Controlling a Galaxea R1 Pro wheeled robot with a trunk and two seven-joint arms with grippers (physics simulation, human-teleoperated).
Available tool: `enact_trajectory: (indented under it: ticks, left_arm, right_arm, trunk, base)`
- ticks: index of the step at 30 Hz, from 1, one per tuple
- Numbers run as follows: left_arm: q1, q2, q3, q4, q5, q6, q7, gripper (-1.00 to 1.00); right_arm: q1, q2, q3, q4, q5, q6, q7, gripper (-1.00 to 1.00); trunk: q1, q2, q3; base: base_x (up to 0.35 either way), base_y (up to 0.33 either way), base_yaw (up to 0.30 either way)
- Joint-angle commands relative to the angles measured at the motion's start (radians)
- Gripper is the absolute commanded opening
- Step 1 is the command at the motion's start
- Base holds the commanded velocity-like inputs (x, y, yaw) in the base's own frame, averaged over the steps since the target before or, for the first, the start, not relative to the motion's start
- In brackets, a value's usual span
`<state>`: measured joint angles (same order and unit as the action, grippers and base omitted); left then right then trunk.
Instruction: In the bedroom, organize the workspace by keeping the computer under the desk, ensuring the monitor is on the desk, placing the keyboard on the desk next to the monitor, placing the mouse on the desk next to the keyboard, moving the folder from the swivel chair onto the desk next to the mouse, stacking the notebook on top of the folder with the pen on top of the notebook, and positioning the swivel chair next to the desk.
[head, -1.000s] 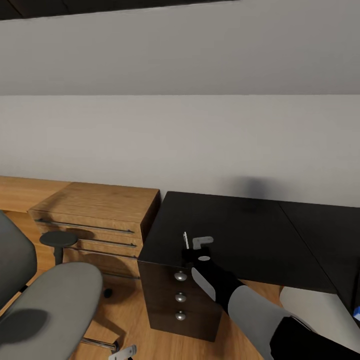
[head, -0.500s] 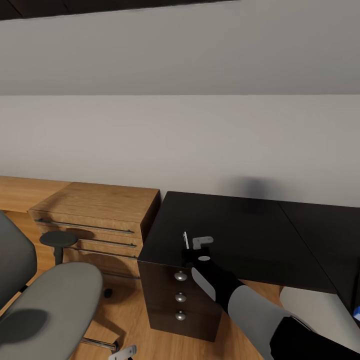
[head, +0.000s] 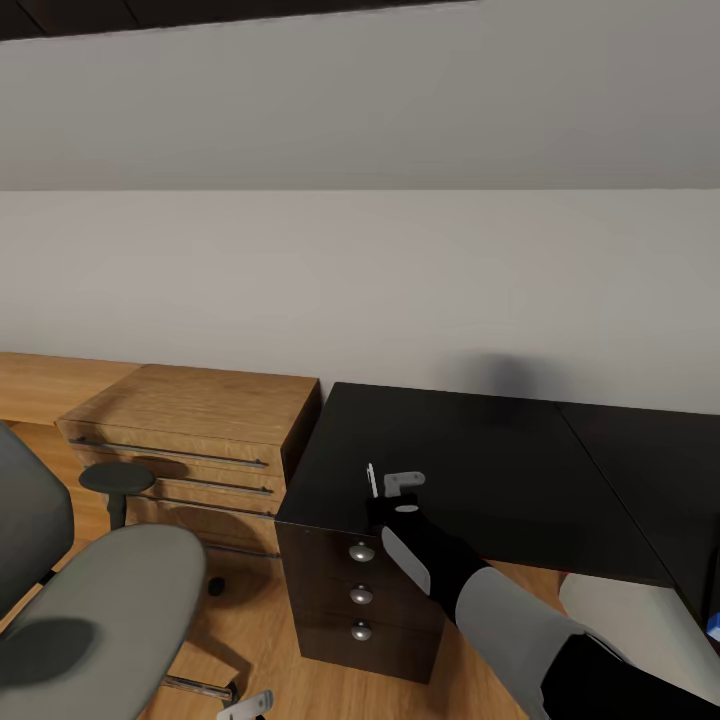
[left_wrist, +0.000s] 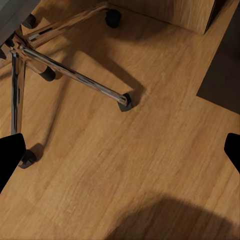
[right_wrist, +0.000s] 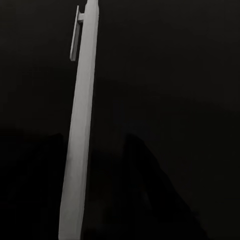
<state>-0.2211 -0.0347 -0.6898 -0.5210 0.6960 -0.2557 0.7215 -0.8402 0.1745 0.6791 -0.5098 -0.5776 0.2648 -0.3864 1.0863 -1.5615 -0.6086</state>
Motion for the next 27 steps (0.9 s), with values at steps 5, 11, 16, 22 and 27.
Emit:
enact_trajectory:
  ticks: [5,11,16,22,27]
  left_arm:
    - [-0.001,0.001,-0.008,-0.001,0.01,-0.006,0.006,1.0]
    - [-0.001,0.001,-0.008,-0.001,0.01,-0.007,0.007,1.0]
    - [-0.001,0.001,-0.008,-0.001,0.01,-0.007,0.007,1.0]
    - [-0.001,0.001,-0.008,-0.001,0.011,-0.006,0.006,1.0]
    - [-0.001,0.001,-0.008,-0.001,0.011,-0.006,0.006,1.0]
  right_arm:
    - [0.0,0.0,-0.004,-0.002,-0.011,0.019,-0.008,-1.0]
    - [0.0,0.0,-0.007,-0.003,-0.011,0.023,-0.009,-1.0]
    - [0.0,0.0,-0.007,-0.004,-0.011,0.023,-0.009,-1.0]
    - [0.0,0.0,-0.007,-0.004,-0.01,0.024,-0.009,-1.0]
    - [0.0,0.0,-0.007,-0.016,-0.011,0.041,-0.009,-1.0]
  trunk:
    - [0.0,0.0,-0.001]
    - [0.0,0.0,-0.001]
    - [0.0,0.0,-0.001]
    - [0.0,0.0,-0.001]
    - [0.0,0.0,-0.001]
  base:
    - [0.0,0.0,0.0]
    - [0.0,0.0,0.0]
    - [0.0,0.0,0.0]
    - [0.0,0.0,0.0]
    - [0.0,0.0,0.0]
